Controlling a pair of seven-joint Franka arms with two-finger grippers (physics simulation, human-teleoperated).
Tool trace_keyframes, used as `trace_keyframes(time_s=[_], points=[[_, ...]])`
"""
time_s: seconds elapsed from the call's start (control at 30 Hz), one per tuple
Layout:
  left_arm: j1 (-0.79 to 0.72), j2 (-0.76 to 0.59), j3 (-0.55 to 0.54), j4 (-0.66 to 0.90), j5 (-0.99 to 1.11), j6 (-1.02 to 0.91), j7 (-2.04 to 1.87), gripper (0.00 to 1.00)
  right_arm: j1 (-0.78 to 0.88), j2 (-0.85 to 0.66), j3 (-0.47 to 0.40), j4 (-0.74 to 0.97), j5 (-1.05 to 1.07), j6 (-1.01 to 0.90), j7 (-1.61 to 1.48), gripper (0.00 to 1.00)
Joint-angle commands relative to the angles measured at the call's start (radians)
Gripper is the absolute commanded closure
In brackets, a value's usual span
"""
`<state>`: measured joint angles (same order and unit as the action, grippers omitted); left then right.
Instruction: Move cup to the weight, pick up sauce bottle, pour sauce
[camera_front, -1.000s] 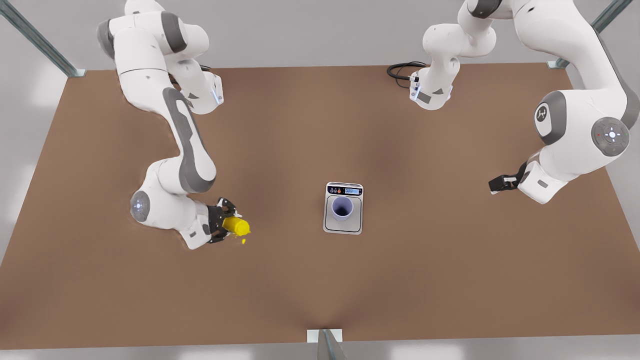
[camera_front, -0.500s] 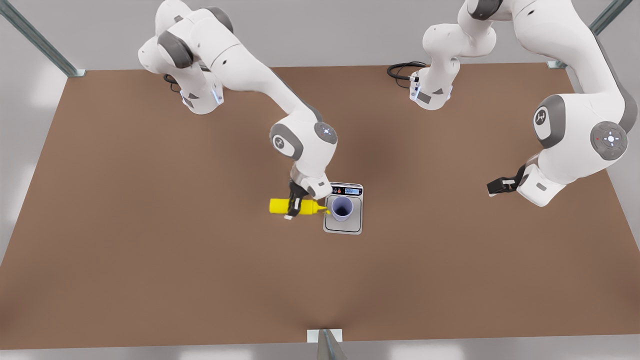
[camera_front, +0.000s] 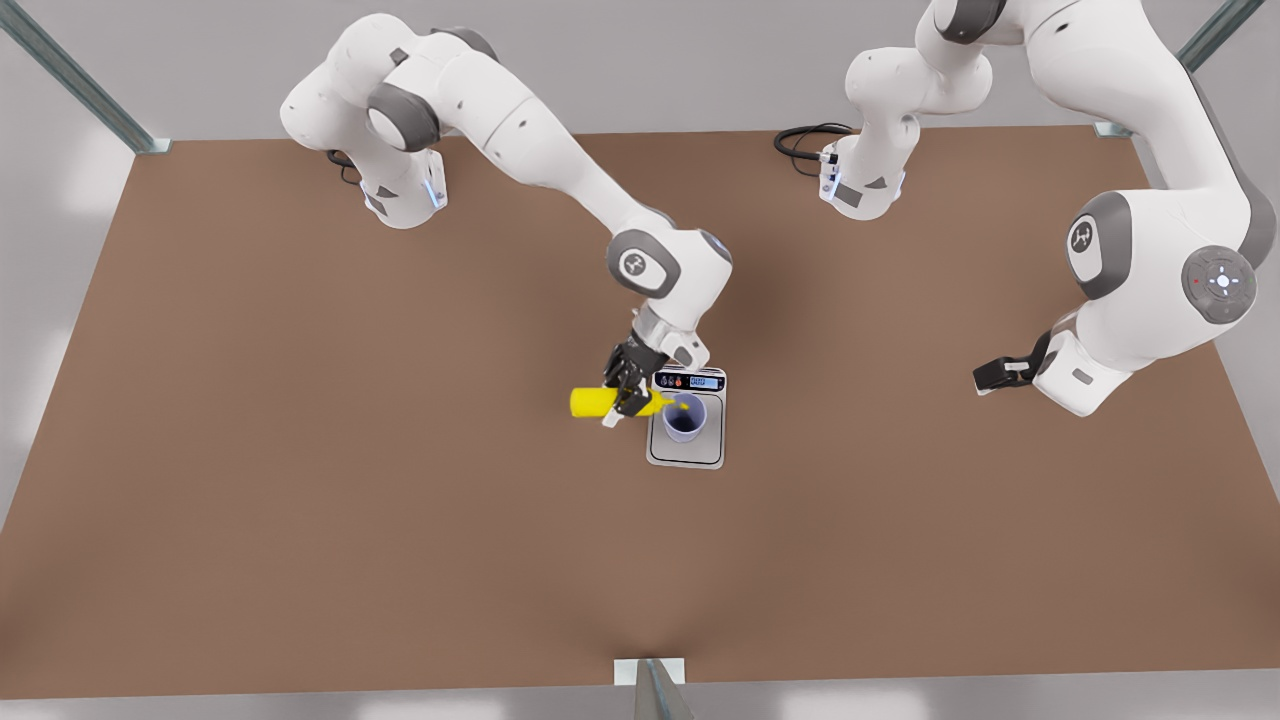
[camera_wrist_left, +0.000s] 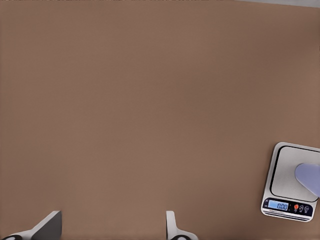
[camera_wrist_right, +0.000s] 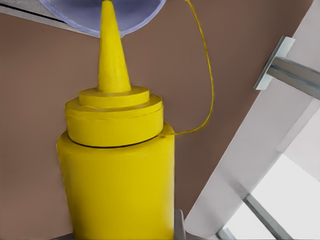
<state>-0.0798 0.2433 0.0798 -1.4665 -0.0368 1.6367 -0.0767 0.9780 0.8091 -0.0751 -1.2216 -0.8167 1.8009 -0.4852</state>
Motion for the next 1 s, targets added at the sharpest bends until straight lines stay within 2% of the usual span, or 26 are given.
trace_keyframes(time_s=[0.0,0.17,0.3,0.73,0.8,0.9,0.97], points=[[0.0,0.001,0.0,0.0,0.0,0.0,0.0,0.0,0.005,0.005,0.0,0.001,-0.01,0.0,0.0,0.46],[0.002,0.001,0.0,0.0,-0.002,0.003,0.0,0.0,0.013,0.016,0.0,0.001,-0.101,-0.02,0.005,0.46],[0.0,0.001,0.0,0.0,-0.003,0.003,0.0,0.0,0.013,0.055,0.0,0.034,-0.101,-0.02,0.007,0.46],[0.0,0.002,0.0,0.0,0.0,0.003,-0.002,0.0,0.002,0.044,0.0,0.059,-0.09,-0.021,0.004,0.45],[-0.002,0.002,0.0,0.015,0.0,-0.001,-0.017,0.0,-0.01,0.029,-0.006,0.059,-0.016,-0.02,0.005,0.45],[-0.008,0.013,0.0,0.015,0.002,-0.003,-0.017,0.0,-0.084,-0.024,-0.008,0.057,0.217,-0.008,0.004,0.45],[-0.008,0.063,0.0,0.081,0.002,-0.005,-0.014,0.0,-0.145,-0.05,-0.008,0.056,0.35,0.002,0.002,0.45]])
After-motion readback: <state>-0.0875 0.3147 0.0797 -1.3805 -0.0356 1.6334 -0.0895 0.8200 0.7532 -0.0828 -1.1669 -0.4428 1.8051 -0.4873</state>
